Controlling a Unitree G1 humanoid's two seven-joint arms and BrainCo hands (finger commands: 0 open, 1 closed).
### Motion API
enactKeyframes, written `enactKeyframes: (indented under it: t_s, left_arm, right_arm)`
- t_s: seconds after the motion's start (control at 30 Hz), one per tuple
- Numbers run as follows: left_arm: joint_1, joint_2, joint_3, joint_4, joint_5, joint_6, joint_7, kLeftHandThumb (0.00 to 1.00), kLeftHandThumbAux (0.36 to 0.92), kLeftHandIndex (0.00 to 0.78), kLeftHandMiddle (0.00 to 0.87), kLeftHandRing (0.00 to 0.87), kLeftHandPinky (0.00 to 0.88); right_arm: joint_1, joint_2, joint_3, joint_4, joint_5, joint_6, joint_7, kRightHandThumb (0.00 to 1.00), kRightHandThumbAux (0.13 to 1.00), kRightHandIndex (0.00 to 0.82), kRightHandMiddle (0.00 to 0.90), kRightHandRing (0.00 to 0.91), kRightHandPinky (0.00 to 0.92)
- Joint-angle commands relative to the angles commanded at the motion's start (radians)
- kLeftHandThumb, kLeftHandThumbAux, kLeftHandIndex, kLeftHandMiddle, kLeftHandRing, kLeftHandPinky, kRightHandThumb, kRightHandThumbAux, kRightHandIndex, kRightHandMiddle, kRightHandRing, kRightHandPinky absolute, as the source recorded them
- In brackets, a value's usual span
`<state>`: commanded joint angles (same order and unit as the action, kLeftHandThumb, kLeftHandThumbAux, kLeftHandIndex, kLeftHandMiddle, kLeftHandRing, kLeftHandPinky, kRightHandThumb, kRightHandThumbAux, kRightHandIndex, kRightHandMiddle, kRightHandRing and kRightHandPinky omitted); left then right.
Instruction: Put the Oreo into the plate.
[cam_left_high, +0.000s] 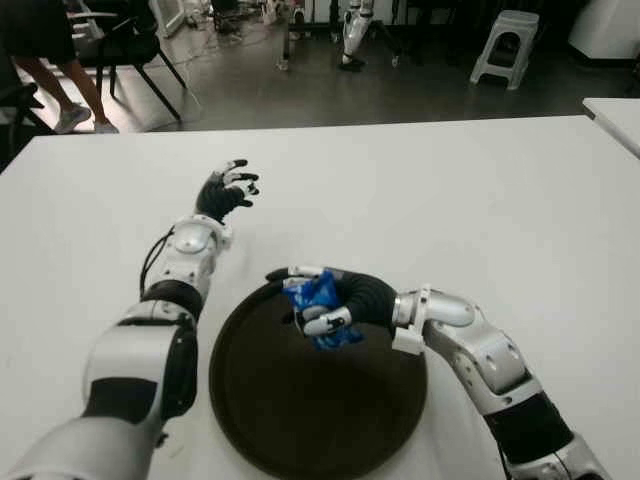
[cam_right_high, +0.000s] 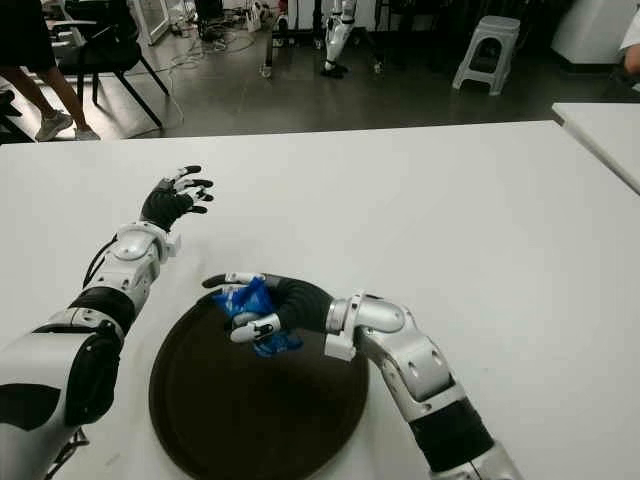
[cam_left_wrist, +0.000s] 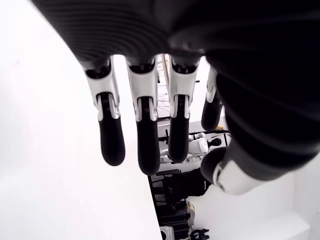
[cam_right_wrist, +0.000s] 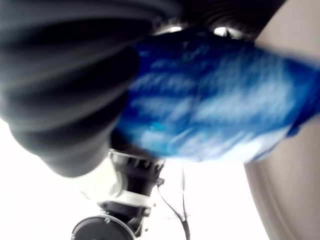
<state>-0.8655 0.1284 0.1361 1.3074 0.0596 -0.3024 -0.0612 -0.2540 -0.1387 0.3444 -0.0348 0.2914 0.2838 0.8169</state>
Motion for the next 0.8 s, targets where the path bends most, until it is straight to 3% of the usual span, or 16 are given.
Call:
enactKeyframes:
  t_s: [0.07, 0.17, 0.33, 0.53, 0.8]
  left_arm:
    - [0.000, 0.000, 0.000, 0.000, 0.000, 0.000, 0.001, 0.104, 0.722, 0.184, 0.308, 0.340, 0.390]
    - [-0.001, 0.000, 0.000, 0.001, 0.001, 0.002, 0.003, 0.106, 0.720, 0.187, 0.309, 0.337, 0.387]
    - [0.000, 0.000, 0.000, 0.000, 0.000, 0.001, 0.001, 0.114, 0.716, 0.184, 0.307, 0.335, 0.386]
    - [0.002, -0.001, 0.000, -0.001, 0.000, -0.008, -0.003, 0.109, 0.719, 0.188, 0.306, 0.329, 0.379]
    - [0.003, -0.002, 0.000, -0.001, 0.000, -0.011, 0.001, 0.117, 0.736, 0.194, 0.310, 0.324, 0.370]
  right_arm:
    - [-0.003, -0.011, 0.021, 0.000, -0.052, -0.093, 0.000, 0.001, 0.776, 0.127, 0.196, 0.182, 0.196]
    - [0.031, -0.038, 0.052, 0.026, -0.177, -0.307, -0.039, 0.000, 0.766, 0.128, 0.190, 0.178, 0.187]
    - [0.034, -0.059, 0.074, 0.061, -0.303, -0.491, -0.105, 0.000, 0.745, 0.127, 0.181, 0.177, 0.184]
    - [0.021, -0.070, 0.086, 0.104, -0.381, -0.657, -0.148, 0.000, 0.740, 0.108, 0.150, 0.153, 0.144]
    - [0.010, -0.093, 0.092, 0.104, -0.416, -0.733, -0.154, 0.000, 0.775, 0.093, 0.125, 0.119, 0.105]
